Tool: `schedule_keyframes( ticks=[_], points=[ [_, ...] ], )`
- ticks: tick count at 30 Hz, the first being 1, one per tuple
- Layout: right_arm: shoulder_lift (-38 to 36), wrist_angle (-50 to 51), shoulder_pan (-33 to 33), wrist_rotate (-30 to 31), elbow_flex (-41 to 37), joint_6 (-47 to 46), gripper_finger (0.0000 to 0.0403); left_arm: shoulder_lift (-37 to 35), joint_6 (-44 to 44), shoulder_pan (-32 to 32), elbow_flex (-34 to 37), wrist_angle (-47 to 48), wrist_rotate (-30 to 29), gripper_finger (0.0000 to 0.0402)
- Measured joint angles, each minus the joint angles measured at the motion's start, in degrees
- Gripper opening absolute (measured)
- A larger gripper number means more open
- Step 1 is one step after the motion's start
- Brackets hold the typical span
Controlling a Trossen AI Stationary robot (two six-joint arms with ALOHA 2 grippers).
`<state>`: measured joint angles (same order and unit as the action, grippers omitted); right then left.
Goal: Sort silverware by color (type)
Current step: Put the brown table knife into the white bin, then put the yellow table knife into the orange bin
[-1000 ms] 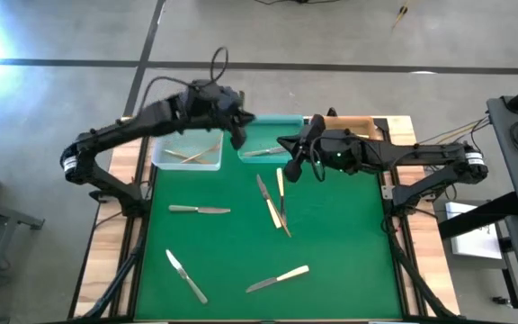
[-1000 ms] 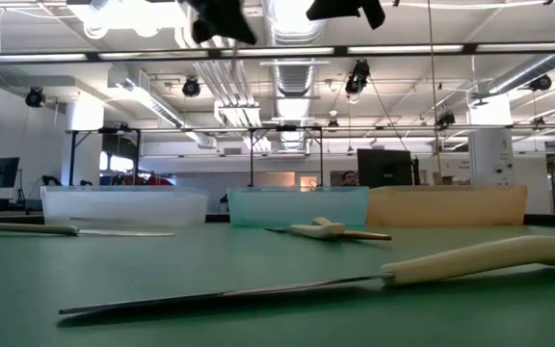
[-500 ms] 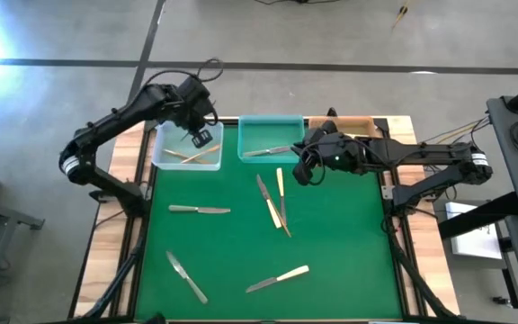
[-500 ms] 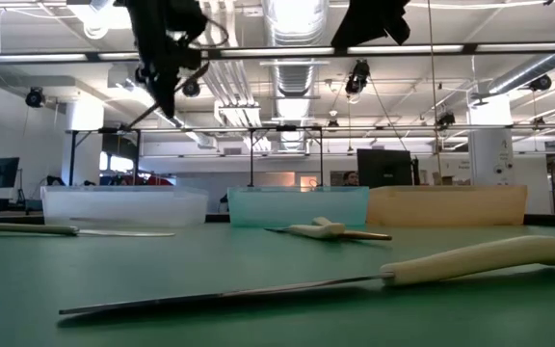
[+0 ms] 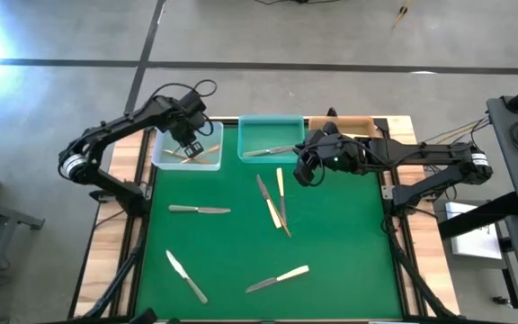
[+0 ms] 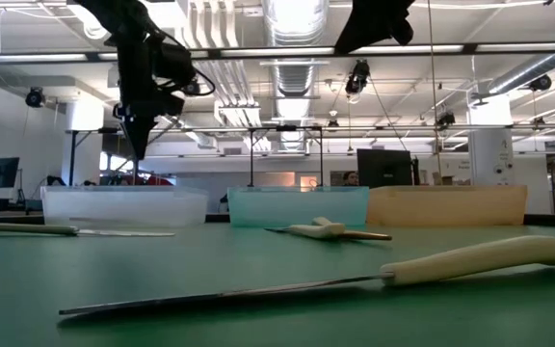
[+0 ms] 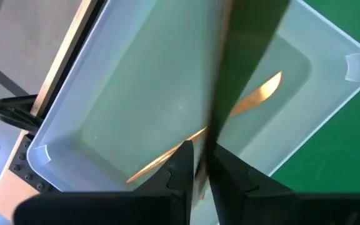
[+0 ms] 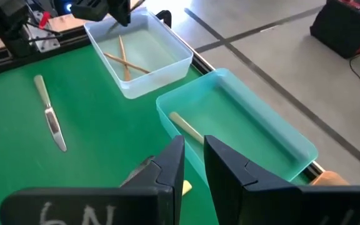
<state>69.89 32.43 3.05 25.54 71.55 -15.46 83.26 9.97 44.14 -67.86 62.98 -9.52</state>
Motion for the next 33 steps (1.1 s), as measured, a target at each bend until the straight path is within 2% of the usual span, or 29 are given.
schedule_keyframes(
  ticks=[5, 9, 12, 17, 20, 22, 27, 33],
  points=[
    [0.0, 2.1, 0.0, -0.3, 0.0, -1.7, 0.0052, 0.0, -0.9, 0.0, -0.9, 0.1, 0.7, 0.0038],
    [0.4, 6.8, 0.0, -0.9, -0.3, -7.6, 0.0052, -0.1, -1.0, -0.3, -4.6, 0.2, 7.4, 0.0044],
    [1.8, 9.4, 0.0, -2.3, -1.5, -13.4, 0.0052, -0.2, -1.1, -0.7, -8.7, 0.4, 17.0, 0.0046],
    [7.4, 8.4, 0.0, -3.4, -3.9, -22.1, 0.0058, -0.2, -1.5, -2.7, -15.3, 0.6, 38.4, 0.0047],
    [12.1, 8.4, 0.0, -3.7, -4.2, -24.9, 0.0072, -0.5, -1.4, -5.1, -18.5, 0.7, 47.1, 0.0047],
    [15.0, 8.5, 0.0, -4.3, -3.7, -25.6, 0.0085, -0.7, -1.0, -7.3, -20.3, 0.7, 49.5, 0.0047],
    [21.4, 8.2, 0.4, -5.2, -1.9, -28.9, 0.0127, -0.8, 0.5, -12.8, -23.3, 1.5, 49.5, 0.0047],
    [28.5, 8.2, 1.1, -6.7, -1.6, -41.7, 0.0168, -1.2, 1.0, -18.0, -24.0, 2.5, 49.5, 0.0047]
  ],
)
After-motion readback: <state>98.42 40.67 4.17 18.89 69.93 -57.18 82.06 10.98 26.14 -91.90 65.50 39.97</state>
